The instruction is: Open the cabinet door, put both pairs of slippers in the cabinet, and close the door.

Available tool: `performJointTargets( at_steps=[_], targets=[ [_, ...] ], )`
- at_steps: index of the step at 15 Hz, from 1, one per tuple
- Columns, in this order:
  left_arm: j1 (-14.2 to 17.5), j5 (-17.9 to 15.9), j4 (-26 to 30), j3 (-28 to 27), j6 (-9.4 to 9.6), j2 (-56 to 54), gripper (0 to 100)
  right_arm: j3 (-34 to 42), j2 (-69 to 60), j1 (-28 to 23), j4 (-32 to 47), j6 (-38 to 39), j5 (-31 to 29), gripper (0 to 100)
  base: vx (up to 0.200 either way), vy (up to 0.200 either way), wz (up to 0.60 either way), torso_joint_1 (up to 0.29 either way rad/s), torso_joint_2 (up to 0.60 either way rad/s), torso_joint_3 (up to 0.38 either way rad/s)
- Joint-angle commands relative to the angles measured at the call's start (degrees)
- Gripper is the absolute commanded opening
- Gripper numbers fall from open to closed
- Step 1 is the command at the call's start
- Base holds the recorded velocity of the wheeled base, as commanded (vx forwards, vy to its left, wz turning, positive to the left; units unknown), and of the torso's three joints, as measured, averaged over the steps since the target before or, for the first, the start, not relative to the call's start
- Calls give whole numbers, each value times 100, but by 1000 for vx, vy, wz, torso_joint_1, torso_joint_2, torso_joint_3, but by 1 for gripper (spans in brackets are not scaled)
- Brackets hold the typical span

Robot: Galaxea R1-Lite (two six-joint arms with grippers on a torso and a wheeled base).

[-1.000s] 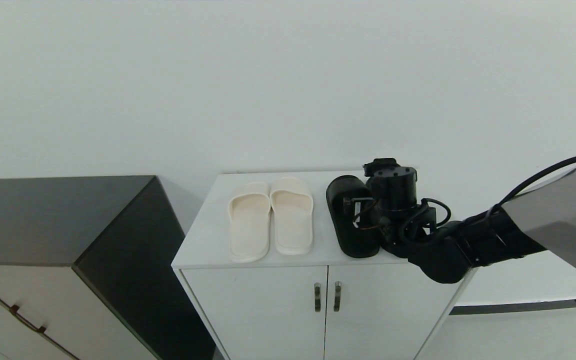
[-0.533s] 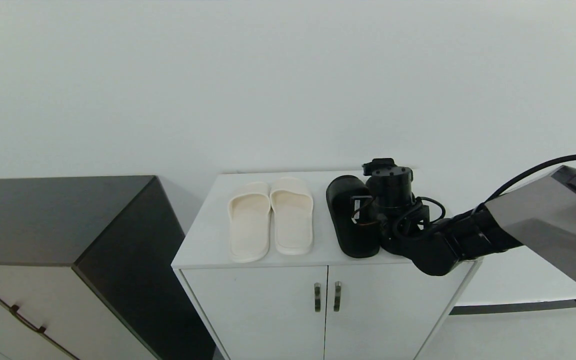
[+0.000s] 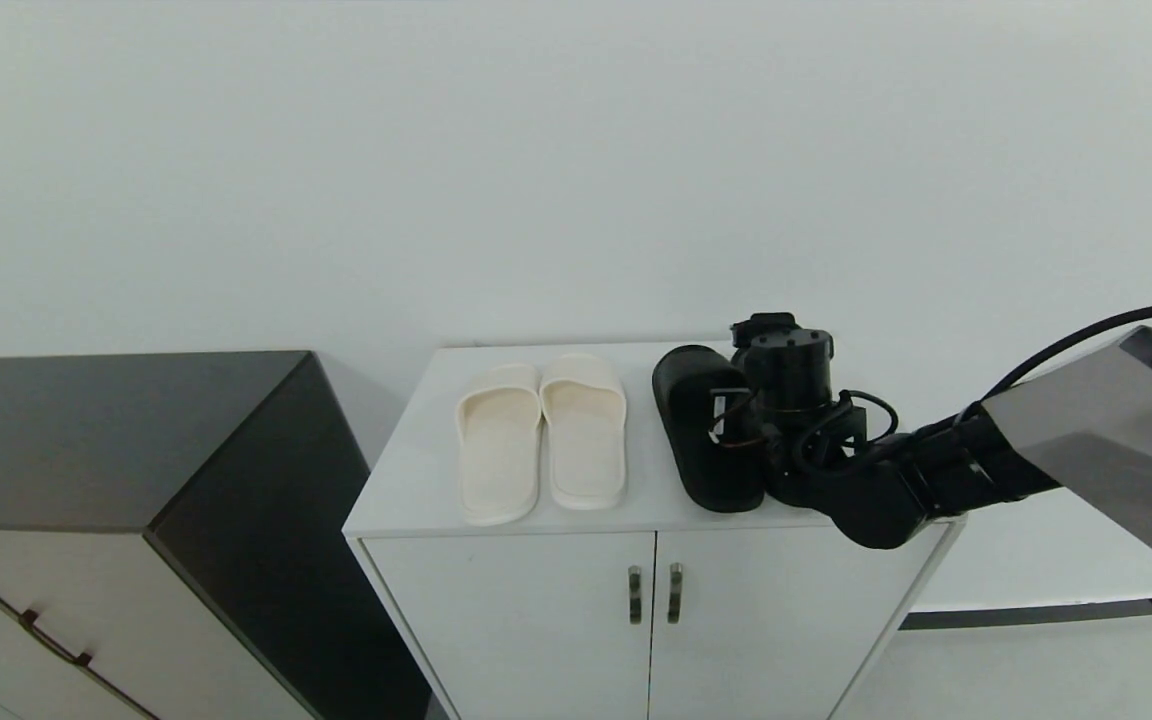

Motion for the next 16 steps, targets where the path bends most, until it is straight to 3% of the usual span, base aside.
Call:
performJointTargets(
  at_steps=[1, 9, 11, 13, 16],
  targets=[
    [-1, 1, -7, 1, 1, -1, 0, 746, -1031, 226, -10, -100, 17, 0, 0, 0, 0, 0, 0, 0],
    [-1, 1, -16, 10, 1, -1, 0, 3409, -3474, 1676, 17, -126, 878, 0, 0, 0, 0, 0, 0, 0],
    [-1, 1, -16, 10, 10, -1, 0, 4042, -4072, 1861, 87, -135, 1458, 0, 0, 0, 0, 0, 0, 0],
    [-1, 1, -16, 10, -7, -1, 0, 4094, -4186, 1861, 623, -249, 1616, 0, 0, 0, 0, 0, 0, 0],
    [-1, 1, -16, 10, 1, -1, 0, 4165, -4169, 1869, 658, -258, 1669, 0, 0, 0, 0, 0, 0, 0]
  ],
)
